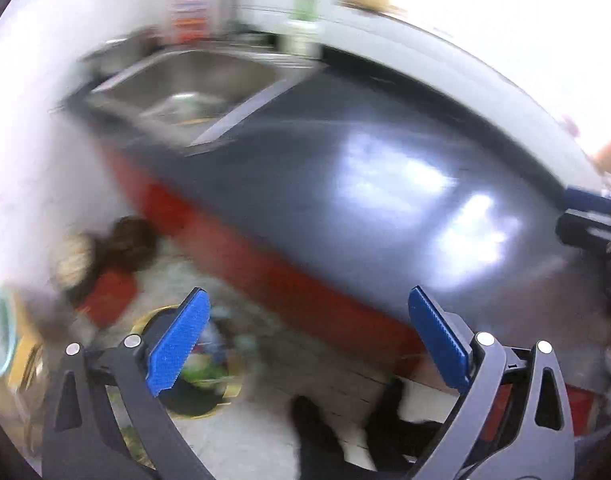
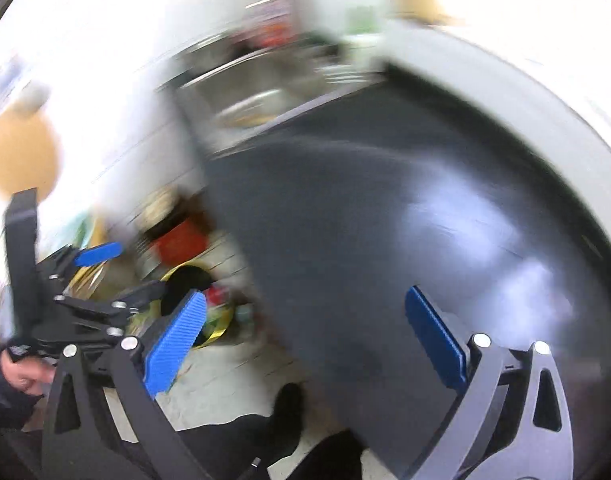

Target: Collect trash

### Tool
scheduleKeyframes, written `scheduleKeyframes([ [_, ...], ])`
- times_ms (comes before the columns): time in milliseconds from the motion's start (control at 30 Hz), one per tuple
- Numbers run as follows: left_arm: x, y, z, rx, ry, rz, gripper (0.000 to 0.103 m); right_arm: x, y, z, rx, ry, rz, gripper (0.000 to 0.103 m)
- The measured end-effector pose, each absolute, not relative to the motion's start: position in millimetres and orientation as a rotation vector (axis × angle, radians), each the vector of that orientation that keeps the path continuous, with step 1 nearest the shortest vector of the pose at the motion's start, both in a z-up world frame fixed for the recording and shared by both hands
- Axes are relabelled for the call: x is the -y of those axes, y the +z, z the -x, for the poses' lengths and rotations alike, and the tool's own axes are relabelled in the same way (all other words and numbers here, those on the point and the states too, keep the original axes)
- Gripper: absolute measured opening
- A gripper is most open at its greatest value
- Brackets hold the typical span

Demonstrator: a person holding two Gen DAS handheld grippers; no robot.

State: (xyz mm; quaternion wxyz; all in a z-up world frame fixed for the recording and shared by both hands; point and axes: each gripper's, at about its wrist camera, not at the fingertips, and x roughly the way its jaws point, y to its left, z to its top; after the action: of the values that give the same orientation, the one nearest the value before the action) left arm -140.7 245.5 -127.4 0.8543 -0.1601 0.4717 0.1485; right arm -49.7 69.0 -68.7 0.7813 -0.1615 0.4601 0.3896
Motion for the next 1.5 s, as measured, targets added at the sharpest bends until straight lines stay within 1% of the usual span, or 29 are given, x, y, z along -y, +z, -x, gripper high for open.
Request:
scheduleKeyframes([
  [200, -139.3, -92.7, 29.2, -1.008, 0.069, 0.139, 0.096, 95.2, -41.3, 4.2, -0.954, 0.391, 0.132, 0.096],
  [267, -112.9, -85.1, 9.5, -1.006, 0.027, 0.089, 0.096, 136.5, -32.5, 1.5, -0.936, 0.271, 0.089, 0.096],
  [333, -83.1, -77.6, -15.5, -1.01, 0.01, 0.041, 0.096, 164.2, -24.6, -1.5, -0.924, 0.2, 0.058, 0.096],
  [500, -44.1, -73.7, -45.5, -1.044, -0.021, 0.016, 0.096, 211.7, -17.5, -5.0, -0.927, 0.094, -0.012, 0.096],
  [767, -9.7, -74.0, -54.6, -1.055, -0.031, -0.05, 0.096, 228.3, -23.4, -7.2, -0.943, 0.087, -0.067, 0.096],
  [1500, -11.0, -73.5, -53.5, -1.063, 0.006, -0.051, 0.096, 224.9, -31.7, -14.0, -0.977, 0.112, -0.057, 0.096],
])
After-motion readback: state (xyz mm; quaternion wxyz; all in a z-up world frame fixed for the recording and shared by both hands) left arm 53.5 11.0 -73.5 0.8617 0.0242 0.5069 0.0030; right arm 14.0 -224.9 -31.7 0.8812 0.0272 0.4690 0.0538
